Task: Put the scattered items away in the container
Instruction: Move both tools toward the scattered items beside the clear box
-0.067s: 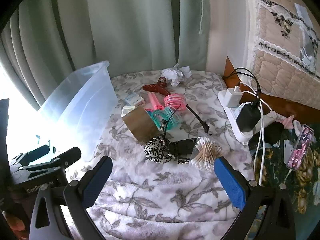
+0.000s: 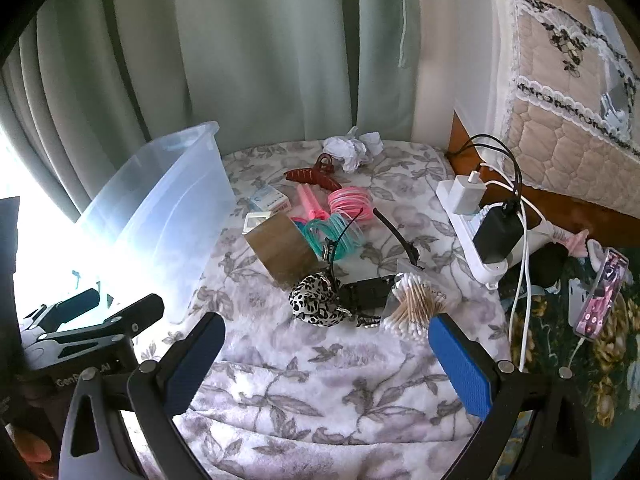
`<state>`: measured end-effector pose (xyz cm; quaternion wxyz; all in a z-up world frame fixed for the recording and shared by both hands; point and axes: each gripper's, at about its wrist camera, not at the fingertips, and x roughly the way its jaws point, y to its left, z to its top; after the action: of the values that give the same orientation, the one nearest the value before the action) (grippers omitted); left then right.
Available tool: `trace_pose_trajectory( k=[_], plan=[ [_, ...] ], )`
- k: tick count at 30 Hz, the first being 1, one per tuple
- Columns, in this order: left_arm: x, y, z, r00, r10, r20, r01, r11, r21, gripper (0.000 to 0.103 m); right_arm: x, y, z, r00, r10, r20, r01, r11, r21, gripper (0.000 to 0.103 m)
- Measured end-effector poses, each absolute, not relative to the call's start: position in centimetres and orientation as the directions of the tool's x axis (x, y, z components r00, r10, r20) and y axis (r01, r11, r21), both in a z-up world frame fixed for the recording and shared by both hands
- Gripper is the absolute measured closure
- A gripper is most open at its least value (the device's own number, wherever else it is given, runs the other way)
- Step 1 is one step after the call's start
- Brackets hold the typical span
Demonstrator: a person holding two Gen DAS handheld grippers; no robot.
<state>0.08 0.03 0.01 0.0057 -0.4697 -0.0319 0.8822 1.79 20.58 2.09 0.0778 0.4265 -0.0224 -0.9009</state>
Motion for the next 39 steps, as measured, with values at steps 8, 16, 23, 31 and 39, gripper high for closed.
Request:
trace_pose_trajectory(
  k=[8,16,23,31,39],
  plan=[
    [-0.3,-0.1,-0.2,-0.549,0.073,-0.833,0.015,-0.995,-0.097,0.000,1.4,20.8,1.7,-0.618,-0.214,-0.757,0.123,-0.977,0.176,0.000],
    [0.3,0.6,0.3,-0.591,0.108,-0.800,-0.031,-0.993,-0.111,0.000,1.2,21.2,1.6,-0.620,-0.265,-0.739,0.127,-0.963,0.238,0.000],
    [0.4,0.5,1.1,-0.634,0.119,-0.764,-0.041,-0.992,-0.121,0.000,1.2,21.0,1.7,-0.627,-0.280,-0.727,0.148,-0.959,0.241,0.000],
    [0.6,0.9,0.9,-0.641,0.096,-0.762,-0.033,-0.995,-0.097,0.000,1.4,20.5,1.9,-0.625,-0.301,-0.720,0.183,-0.953,0.240,0.000],
    [0.8,1.4,0.9,-0.638,0.090,-0.765,-0.047,-0.996,-0.078,0.000,1.4,20.4,1.8,-0.616,-0.302,-0.727,0.191,-0.953,0.234,0.000]
  ],
)
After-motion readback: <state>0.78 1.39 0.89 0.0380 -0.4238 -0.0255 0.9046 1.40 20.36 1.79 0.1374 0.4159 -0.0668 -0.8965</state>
